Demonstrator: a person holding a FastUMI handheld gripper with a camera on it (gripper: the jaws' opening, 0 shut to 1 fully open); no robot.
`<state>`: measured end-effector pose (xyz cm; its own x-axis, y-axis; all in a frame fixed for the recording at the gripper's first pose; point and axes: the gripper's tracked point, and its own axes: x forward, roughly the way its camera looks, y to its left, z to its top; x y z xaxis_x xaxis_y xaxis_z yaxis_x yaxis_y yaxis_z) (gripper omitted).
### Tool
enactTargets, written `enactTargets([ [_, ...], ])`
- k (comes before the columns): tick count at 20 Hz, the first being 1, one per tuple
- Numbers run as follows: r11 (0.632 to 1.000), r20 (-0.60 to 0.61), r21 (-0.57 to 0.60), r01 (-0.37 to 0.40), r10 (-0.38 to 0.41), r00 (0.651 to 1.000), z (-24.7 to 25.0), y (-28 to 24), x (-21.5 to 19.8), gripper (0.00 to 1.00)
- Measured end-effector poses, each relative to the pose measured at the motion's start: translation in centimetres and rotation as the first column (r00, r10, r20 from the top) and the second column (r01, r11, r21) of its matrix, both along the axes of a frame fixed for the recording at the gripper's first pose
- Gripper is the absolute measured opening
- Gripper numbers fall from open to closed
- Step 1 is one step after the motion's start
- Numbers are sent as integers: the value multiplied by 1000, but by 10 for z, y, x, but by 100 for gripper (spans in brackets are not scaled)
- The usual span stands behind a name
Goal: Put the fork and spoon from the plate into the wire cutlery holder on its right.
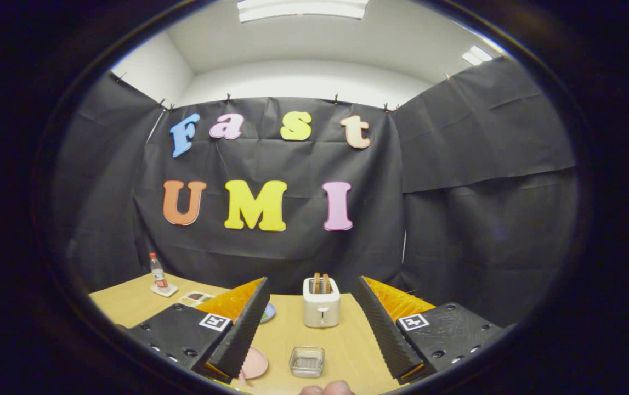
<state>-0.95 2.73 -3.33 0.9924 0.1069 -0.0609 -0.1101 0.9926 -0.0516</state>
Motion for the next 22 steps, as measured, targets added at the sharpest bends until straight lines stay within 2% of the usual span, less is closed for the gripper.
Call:
enactTargets([
  [5, 998, -37, -9, -66, 66, 997, -27, 17, -4, 95],
  [7, 992, -59, 9, -128, 129, 990, -46, 34, -11, 95],
  [12, 973, -158, -21, -232, 226, 961, -123, 55, -32, 95],
  [15, 967, -226, -43, -250, 234, 946, -178, 60, -44, 95],
  [22, 945, -357, 1, -327, 306, 882, -292, 90, -57, 96],
])
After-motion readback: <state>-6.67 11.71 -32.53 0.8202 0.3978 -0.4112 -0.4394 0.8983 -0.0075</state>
